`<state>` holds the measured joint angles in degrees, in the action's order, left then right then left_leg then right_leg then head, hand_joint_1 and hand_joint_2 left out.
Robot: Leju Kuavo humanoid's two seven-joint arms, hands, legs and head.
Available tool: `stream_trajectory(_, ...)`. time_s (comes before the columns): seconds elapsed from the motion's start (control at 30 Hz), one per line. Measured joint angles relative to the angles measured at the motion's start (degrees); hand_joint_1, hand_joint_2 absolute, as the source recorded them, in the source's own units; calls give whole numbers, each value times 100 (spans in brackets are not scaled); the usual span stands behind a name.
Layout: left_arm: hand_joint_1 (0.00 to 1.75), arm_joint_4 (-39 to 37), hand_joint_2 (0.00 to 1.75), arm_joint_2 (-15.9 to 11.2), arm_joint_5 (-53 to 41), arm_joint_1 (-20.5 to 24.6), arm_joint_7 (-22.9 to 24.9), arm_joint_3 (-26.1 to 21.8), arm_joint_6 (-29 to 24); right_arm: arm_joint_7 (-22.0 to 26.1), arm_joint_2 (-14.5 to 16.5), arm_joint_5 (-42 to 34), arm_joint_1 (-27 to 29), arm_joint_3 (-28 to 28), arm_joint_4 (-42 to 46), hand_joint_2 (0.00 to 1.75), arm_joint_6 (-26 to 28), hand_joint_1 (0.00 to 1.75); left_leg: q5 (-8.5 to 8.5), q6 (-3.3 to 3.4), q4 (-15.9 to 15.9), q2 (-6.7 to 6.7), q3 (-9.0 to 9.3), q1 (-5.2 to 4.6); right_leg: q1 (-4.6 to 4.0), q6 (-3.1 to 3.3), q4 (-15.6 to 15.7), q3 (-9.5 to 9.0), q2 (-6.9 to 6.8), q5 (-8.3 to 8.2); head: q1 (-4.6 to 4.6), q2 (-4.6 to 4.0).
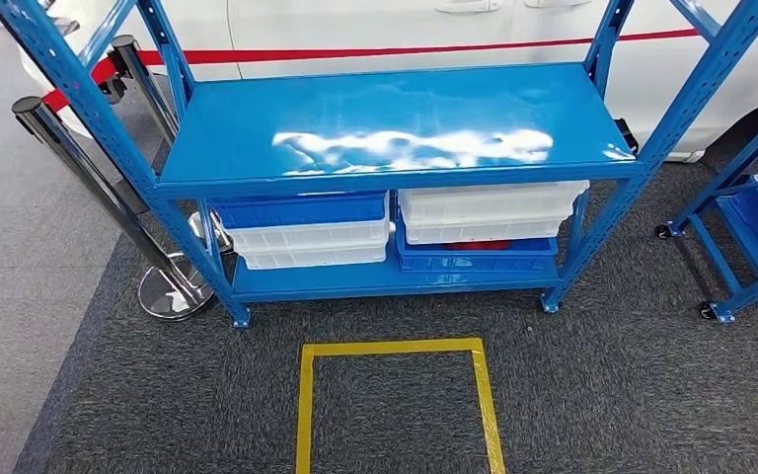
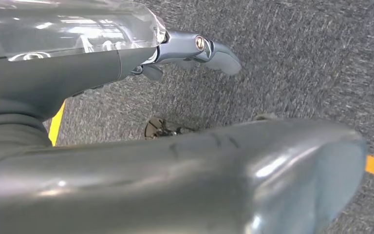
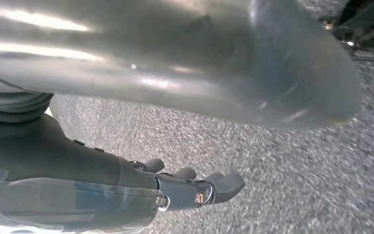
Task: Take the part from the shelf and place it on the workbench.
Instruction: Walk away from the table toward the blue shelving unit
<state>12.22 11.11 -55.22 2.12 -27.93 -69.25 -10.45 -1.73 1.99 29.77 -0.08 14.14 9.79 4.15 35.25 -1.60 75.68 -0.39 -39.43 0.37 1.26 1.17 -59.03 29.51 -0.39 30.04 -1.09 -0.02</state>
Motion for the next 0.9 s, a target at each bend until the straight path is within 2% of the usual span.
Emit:
stream_trajectory(0.03, 0, 0, 0, -2, 0, -8, 2, 0, 0, -2, 1, 0, 1, 9, 0, 0, 0, 0, -154, 3, -1, 1, -91, 2, 0, -6, 0, -72, 5, 57, -1, 0)
stream_trajectory(0.07, 0, 0, 0, -5, 1, -15, 4, -1, 0, -4, 3, 0, 1, 15, 0, 0, 0, 0, -431, 20, -253, 2, -62, 0, 0, -16, 2, -157, 9, 120, -1, 0)
stream_trajectory(0.1, 0, -1, 0, -10, 1, -22, 6, -1, 0, -4, 9, 0, 2, 22, 0, 0, 0, 0, -758, 51, -674, 7, 47, -7, 0, -29, 7, -243, 11, 188, 0, 0)
stream_trajectory(0.13, 0, -1, 0, -17, 1, -27, 8, -1, 0, -5, 20, 0, 5, 28, -6, 0, -1, 0, -983, 94, -1040, 18, 166, -27, -3, -48, 15, -315, 9, 249, 1, 0)
stream_trajectory(0.17, 0, -2, 0, -25, 1, -27, 9, -1, 0, -5, 29, -4, 2, 34, -9, 0, -2, 0, -1108, 141, -1350, 29, 278, -49, -1, -77, 34, -362, 21, 298, -1, 0)
stream_trajectory(0.2, 0, -3, 0, -31, 1, -26, 10, 0, 0, -4, 38, -24, -8, 42, -11, 0, -4, 0, -1127, 184, -1520, 42, 350, -76, 5, -114, 77, -396, 29, 325, 0, 0)
stream_trajectory(0.27, 0, -4, 0, -36, 0, -27, 12, 1, 0, 2, 44, -95, -35, 80, -11, 0, -4, 0, -1050, 261, -1674, 52, 472, -96, 4, -211, 87, -444, 53, 260, -2, 1)
stream_trajectory(0.3, 0, -4, 0, -37, -3, -33, 13, 1, 0, 1, 45, -122, -46, 105, -10, 44, 14, 0, -1038, 292, -1751, 57, 562, -86, 3, -251, 9, -451, 49, 194, 1, 0)
stream_trajectory(0.33, 0, -5, 0, -37, -10, -40, 13, 1, 2, -4, 46, -113, -49, 126, -9, 44, 47, 0, -1024, 326, -1839, 59, 668, -68, -1, -273, -189, -390, 50, 125, 1, 0)
stream_trajectory(0.37, 0, -5, 0, -38, -21, -41, 14, 1, 5, -13, 46, -83, -53, 139, -9, 44, 85, 0, -1005, 355, -1909, 60, 776, -49, 1, -284, -464, -244, 50, 106, 4, 0)
stream_trajectory(0.4, 0, -6, 0, -38, -33, -36, 16, 1, 11, -29, 47, -48, -53, 143, -9, 44, 114, 0, -975, 374, -1954, 70, 857, -42, 5, -285, -796, -25, 49, 163, 5, 1)
stream_trajectory(0.43, 0, -7, 0, -38, -42, -28, 19, 1, 17, -40, 46, -48, -51, 149, -9, 0, 125, 0, -931, 392, -1972, 76, 917, -42, 4, -294, -1117, 236, 49, 294, 7, 1)
stream_trajectory(0.47, 0, -7, 0, -38, -46, -20, 23, 1, 24, -49, 44, -94, -50, 168, -9, 0, 123, 0, -877, 398, -1975, 87, 974, -42, 4, -309, -1356, 482, 49, 466, 8, 1)
stream_trajectory(0.5, 0, -7, 0, -38, -46, -15, 27, 1, 27, -55, 42, -155, -47, 200, -9, 0, 132, 0, -816, 399, -1975, 102, 1040, -43, 3, -324, -1466, 668, 47, 603, 8, 1)
stream_trajectory(0.53, 0, -7, 0, -38, -42, -18, 33, 1, 28, -64, 40, -210, -47, 238, -9, 0, 165, 0, -747, 392, -1975, 114, 1120, -41, 4, -331, -1430, 779, 44, 641, 8, 0)
stream_trajectory(0.57, 0, -8, 0, -38, -34, -22, 43, 0, 25, -79, 39, -222, -45, 271, -9, 0, 224, 0, -675, 374, -1975, 124, 1210, -38, 6, -334, -1237, 808, 38, 535, 8, 0)
stream_trajectory(0.6, 0, -11, 0, -36, -25, -26, 52, -1, 17, -95, 39, -198, -39, 292, -9, 0, 289, 0, -599, 349, -1975, 136, 1303, -34, 7, -339, -928, 774, 26, 291, 8, 0)
stream_trajectory(0.63, 0, -16, 0, -34, -13, -29, 63, -1, 6, -110, 39, -152, -27, 299, -9, 0, 347, 0, -522, 318, -1973, 147, 1390, -32, 7, -335, -584, 717, -1, -57, 8, 0)
stream_trajectory(0.67, 0, -22, 0, -33, -2, -26, 72, -2, -5, -119, 39, -103, -20, 299, -10, 0, 386, 0, -447, 285, -1967, 156, 1461, -37, 2, -315, -312, 669, -31, -295, 8, 0)
stream_trajectory(0.7, 0, -27, 0, -32, 9, -14, 78, -2, -18, -118, 41, -63, -20, 299, -9, 0, 407, 0, -380, 250, -1967, 171, 1513, -45, -10, -276, -150, 635, -57, -457, 5, 0)
stream_trajectory(0.73, 0, -30, 0, -33, 16, -1, 81, -2, -28, -115, 43, -24, -26, 298, -9, 44, 417, 0, -337, 211, -1957, 183, 1567, -55, -18, -223, -87, 622, -67, -515, 3, 0)
stream_trajectory(0.8, 0, -31, 0, -34, 35, 27, 85, -2, -57, -104, 52, 10, -50, 298, -7, 44, 404, 0, -325, 142, -1873, 193, 1619, -63, -22, -123, -82, 560, -33, -445, -1, 1)
stream_trajectory(0.83, 0, -31, 0, -34, 45, 32, 87, -2, -70, -97, 60, 2, -54, 298, -7, 44, 381, 0, -349, 114, -1724, 181, 1589, -58, -12, -83, -67, 506, -11, -418, -1, 1)
stream_trajectory(0.87, 0, -32, 0, -34, 56, 35, 90, -2, -85, -89, 66, -32, -58, 303, -7, 0, 354, 0, -350, 87, -1480, 160, 1464, -48, -7, -48, -58, 445, 7, -385, -3, 1)
stream_trajectory(0.9, 0, -33, 0, -34, 66, 37, 93, -3, -97, -79, 72, -73, -65, 311, -7, 0, 333, 0, -304, 58, -1151, 137, 1268, -35, -2, -18, -48, 390, 28, -351, -5, 1)
